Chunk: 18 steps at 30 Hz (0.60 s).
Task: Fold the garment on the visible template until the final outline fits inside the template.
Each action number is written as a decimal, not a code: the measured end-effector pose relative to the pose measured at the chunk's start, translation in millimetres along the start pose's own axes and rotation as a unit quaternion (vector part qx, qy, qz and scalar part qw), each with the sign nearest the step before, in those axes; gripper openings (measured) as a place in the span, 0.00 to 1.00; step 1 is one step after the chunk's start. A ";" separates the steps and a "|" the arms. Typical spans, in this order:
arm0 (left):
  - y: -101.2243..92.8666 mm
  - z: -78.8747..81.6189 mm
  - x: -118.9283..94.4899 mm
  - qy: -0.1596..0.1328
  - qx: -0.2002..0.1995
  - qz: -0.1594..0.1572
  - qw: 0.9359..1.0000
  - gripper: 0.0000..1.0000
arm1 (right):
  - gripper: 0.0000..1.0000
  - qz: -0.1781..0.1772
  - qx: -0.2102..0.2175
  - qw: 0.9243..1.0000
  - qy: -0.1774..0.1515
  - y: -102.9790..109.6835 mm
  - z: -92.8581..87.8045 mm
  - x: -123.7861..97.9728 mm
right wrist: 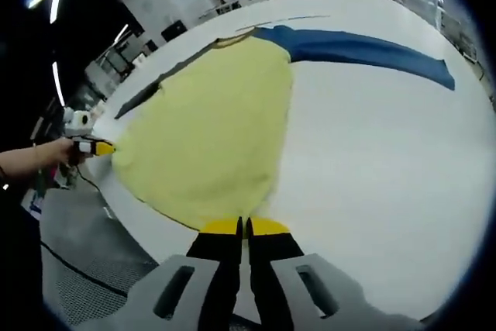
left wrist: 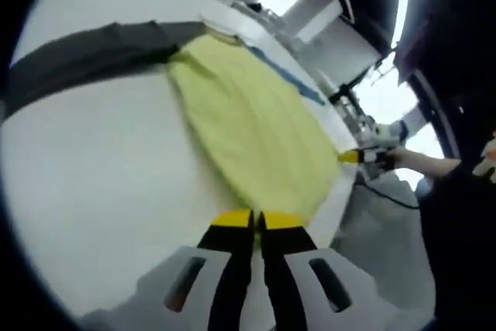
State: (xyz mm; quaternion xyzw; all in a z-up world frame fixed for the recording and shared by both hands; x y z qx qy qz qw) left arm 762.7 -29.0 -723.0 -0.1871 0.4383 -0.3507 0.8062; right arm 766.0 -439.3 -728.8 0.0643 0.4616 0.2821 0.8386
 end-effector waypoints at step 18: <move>-3.2 13.0 -6.9 0.036 -0.056 0.053 0.996 0.00 | 0.03 0.014 -0.029 0.998 -0.054 12.2 56.0 -20.2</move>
Point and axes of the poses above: the point that each gripper's makers call its tool centre point, and the gripper's own axes: x roughly forward along the fingers, y roughly to its left, z roughly out of its top, the point moved 6 cm from there along -x, roughly backward along the fingers, and after that the axes turned 1 degree about z, right-handed, at the moved point
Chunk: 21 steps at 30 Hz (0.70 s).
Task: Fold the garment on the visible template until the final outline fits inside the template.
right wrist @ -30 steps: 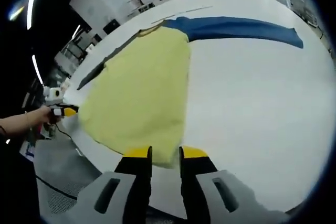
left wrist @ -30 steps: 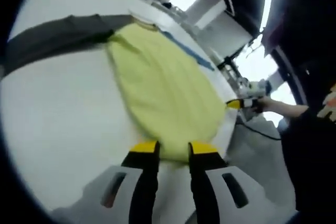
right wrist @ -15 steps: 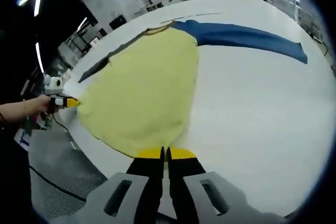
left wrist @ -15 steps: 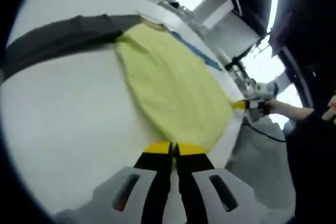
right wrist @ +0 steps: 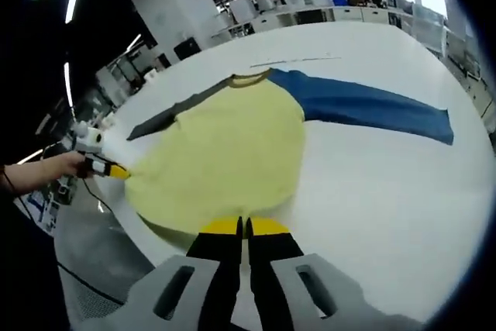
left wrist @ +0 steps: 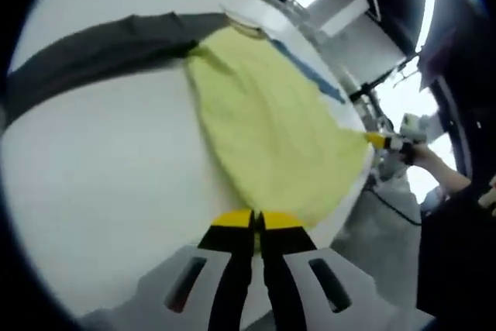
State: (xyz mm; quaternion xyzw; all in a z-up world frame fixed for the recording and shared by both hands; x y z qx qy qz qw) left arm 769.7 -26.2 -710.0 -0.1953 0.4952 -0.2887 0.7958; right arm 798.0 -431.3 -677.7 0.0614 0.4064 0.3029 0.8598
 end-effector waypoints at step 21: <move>0.6 -29.8 3.8 0.054 0.031 0.022 0.998 0.12 | 0.03 -0.008 0.029 0.999 0.022 -4.2 -31.4 0.3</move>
Point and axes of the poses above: the point that each gripper's makers call its tool centre point, and the gripper's own axes: x roughly forward along the fingers, y roughly to its left, z roughly out of its top, the point moved 6 cm from there along -x, roughly backward along the fingers, and after that the axes turned 1 degree about z, right-handed, at the moved point
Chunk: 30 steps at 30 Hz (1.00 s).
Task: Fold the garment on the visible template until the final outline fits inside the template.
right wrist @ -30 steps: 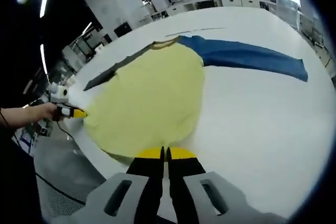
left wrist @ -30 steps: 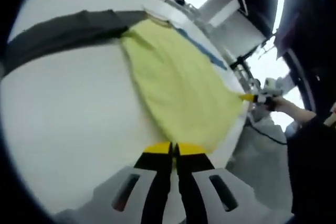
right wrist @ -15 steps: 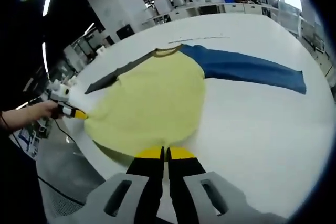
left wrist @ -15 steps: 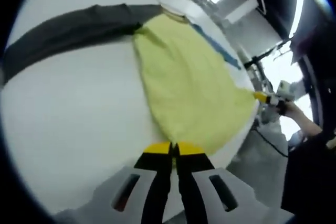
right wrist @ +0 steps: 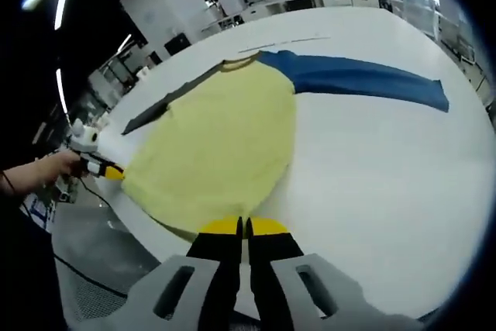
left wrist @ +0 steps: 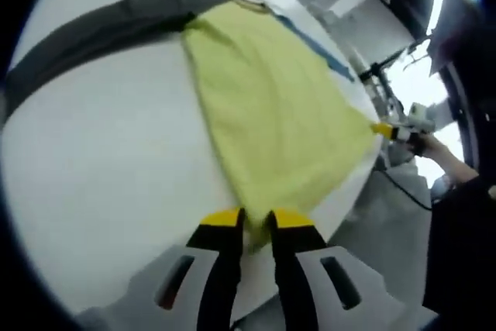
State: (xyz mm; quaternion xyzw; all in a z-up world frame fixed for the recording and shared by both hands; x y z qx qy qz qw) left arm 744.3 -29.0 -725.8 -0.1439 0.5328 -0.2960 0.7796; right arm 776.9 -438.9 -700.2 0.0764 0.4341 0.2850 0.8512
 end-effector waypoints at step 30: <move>-1.0 -17.4 0.5 -0.065 -0.040 -0.038 0.996 0.00 | 0.03 0.003 -0.004 1.000 0.003 0.0 0.4 0.0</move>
Point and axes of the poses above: the point that each gripper's makers call its tool centre point, and the gripper's own axes: x roughly forward along the fingers, y roughly to its left, z roughly out of its top, the point moved 6 cm from there along -x, roughly backward along the fingers, and after that the axes turned 1 degree about z, right-handed, at the moved point
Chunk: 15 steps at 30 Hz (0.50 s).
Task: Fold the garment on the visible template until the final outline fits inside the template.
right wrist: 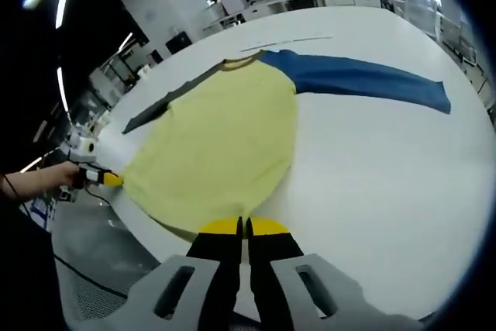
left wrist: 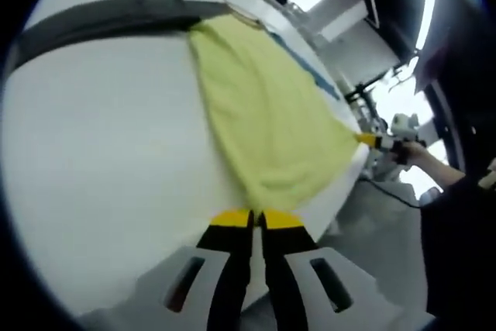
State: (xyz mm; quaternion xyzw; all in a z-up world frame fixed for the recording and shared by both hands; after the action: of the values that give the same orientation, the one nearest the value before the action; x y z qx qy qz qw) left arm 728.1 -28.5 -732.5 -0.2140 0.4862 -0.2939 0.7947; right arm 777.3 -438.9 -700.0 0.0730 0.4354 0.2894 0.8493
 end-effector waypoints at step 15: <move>3.3 4.4 -11.3 0.000 -0.057 0.012 0.998 0.00 | 0.03 -0.003 -0.010 1.000 0.006 0.6 -6.4 -6.7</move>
State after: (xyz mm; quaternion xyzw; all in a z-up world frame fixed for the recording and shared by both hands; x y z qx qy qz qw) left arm 728.9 -18.2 -725.3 -0.2525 0.5050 -0.2561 0.7847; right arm 768.9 -442.9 -699.0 0.0617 0.4382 0.2916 0.8480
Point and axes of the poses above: the point that each gripper's makers call its tool centre point, and the gripper's own axes: x roughly forward along the fingers, y roughly to its left, z roughly out of its top, the point moved 6 cm from there along -x, roughly backward along the fingers, and after that the axes turned 1 degree about z, right-handed, at the moved point
